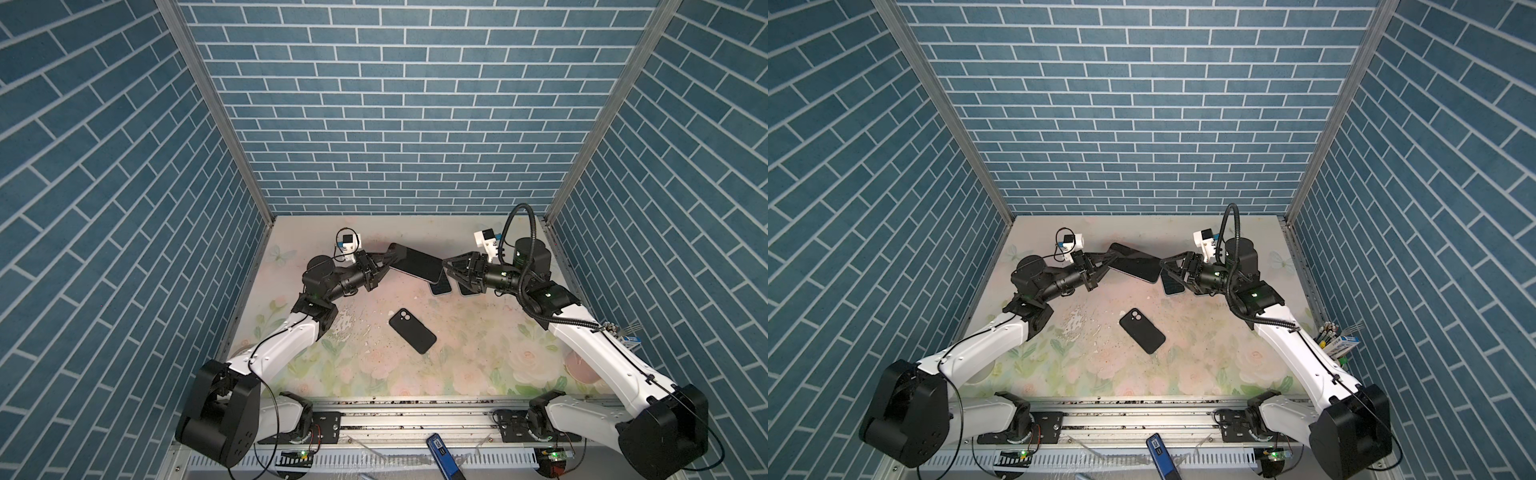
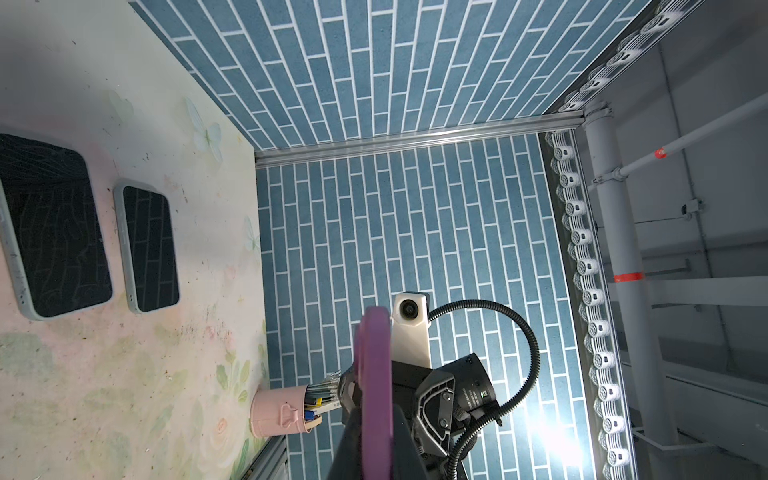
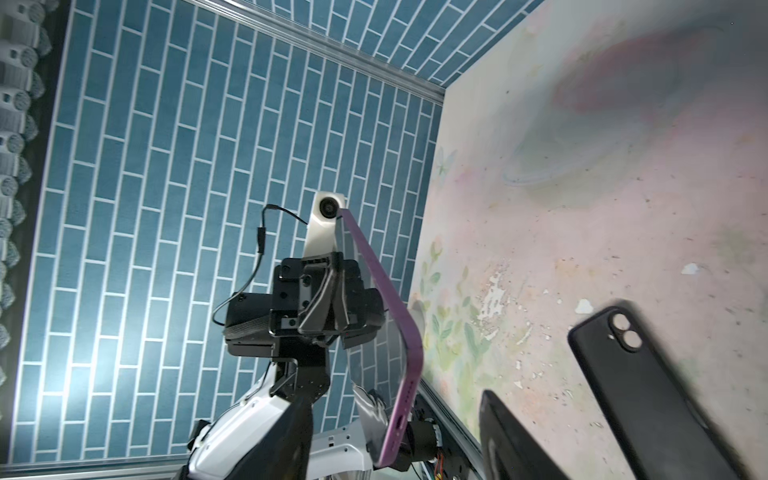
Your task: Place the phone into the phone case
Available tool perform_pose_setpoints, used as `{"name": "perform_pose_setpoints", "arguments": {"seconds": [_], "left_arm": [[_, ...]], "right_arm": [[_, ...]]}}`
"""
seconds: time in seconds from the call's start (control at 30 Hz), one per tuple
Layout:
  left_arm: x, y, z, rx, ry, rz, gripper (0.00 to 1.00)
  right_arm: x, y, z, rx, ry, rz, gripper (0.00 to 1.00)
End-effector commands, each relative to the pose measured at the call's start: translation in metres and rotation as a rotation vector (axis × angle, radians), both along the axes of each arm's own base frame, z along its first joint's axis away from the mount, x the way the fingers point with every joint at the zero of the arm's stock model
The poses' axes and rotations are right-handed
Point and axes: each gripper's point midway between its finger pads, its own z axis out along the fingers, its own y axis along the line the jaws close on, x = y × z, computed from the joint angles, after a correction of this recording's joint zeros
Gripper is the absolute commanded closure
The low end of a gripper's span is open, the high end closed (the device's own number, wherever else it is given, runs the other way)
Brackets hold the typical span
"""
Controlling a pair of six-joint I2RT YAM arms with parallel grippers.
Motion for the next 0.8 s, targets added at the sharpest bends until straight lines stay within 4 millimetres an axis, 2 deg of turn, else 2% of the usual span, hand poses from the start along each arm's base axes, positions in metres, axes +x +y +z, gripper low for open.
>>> {"name": "perform_pose_setpoints", "arguments": {"seconds": [0.0, 0.23, 0.27, 0.37, 0.57, 0.77], "left_arm": [[-0.002, 0.004, 0.023, -0.050, -0.076, 0.013, 1.00], [-0.002, 0.005, 0.029, -0.074, -0.087, 0.014, 1.00], [-0.002, 0.006, 0.020, -0.073, -0.069, 0.019, 1.00], [-0.003, 0.005, 0.020, -0.080, -0.068, 0.016, 1.00], [-0.003, 0.006, 0.016, -0.077, -0.061, 0.019, 1.00], [-0.004, 0.007, 0.012, -0.073, -0.056, 0.024, 1.00]], "right_arm": [[0.001, 0.005, 0.019, 0.101, 0.005, 0.024, 0.40], [0.005, 0.008, 0.007, 0.131, 0.066, 0.028, 0.54], [0.005, 0.009, 0.005, 0.130, 0.078, 0.028, 0.57], [0.006, 0.010, -0.001, 0.138, 0.102, 0.031, 0.57], [0.005, 0.013, 0.006, 0.213, 0.107, 0.049, 0.60], [-0.002, 0.018, 0.005, 0.221, 0.111, 0.075, 0.64]]}}
